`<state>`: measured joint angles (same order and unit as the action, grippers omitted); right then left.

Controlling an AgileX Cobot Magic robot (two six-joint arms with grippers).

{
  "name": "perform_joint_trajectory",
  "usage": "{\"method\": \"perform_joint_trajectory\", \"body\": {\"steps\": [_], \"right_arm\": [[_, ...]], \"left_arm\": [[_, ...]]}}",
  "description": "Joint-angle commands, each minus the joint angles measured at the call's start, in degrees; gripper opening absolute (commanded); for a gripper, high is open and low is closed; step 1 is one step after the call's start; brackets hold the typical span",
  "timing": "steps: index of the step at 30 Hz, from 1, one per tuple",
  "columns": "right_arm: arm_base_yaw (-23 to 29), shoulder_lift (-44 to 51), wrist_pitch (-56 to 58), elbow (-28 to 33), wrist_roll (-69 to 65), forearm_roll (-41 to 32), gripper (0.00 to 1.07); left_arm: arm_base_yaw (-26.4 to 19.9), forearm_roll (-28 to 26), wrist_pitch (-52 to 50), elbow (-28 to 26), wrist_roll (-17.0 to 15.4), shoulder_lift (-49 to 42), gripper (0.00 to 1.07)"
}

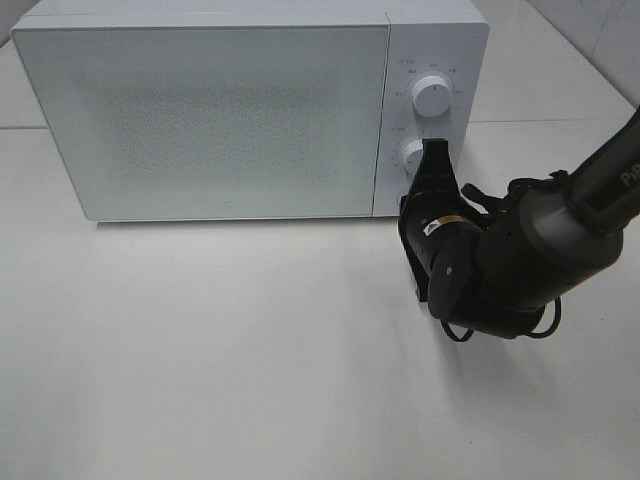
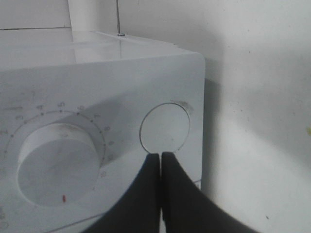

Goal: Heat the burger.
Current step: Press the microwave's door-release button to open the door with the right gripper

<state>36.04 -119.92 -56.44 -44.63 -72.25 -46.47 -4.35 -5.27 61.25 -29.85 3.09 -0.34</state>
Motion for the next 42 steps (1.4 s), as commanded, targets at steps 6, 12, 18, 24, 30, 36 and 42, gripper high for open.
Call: {"method": "perform_joint_trajectory", "body": {"steps": [6,12,18,24,30,36,42], "right_arm": [[-2.8,-2.8,2.3,-4.2,0.6,1.4,0.0],[-3.4,-3.6,2.6,-4.8,0.7,1.5,0.0],[-3.8,-5.6,3.4,-7.3,0.9,0.9,0.0],[-4.0,-6.4,2.8,-8.4,2.0,-0.5,0.0],[-4.0,-6.1,-2.3,-8.4,1.7,-1.4,0.0],[-4.0,-6.1,-4.4,-9.7,1.4,-1.4,0.0],[-4.0,-6.1,-7.3,-13.6,0.6,-1.4,0.0]], "left_arm": [[-0.1,-0.1,0.1,0.2,-0.1,-0.9,1.0],[-0.1,-0.1,0.1,0.2,-0.1,-0.9,1.0],[-0.1,-0.1,0.1,0.2,-0.1,-0.9,1.0],[-0.1,-0.1,0.1,0.2,-0.1,-0.9,1.0],[-0.1,-0.1,0.1,0.2,-0.1,-0.9,1.0],[-0.1,-0.1,0.1,0.2,-0.1,-0.9,1.0],[-0.1,-0.1,0.1,0.2,-0.1,-0.9,1.0]]}}
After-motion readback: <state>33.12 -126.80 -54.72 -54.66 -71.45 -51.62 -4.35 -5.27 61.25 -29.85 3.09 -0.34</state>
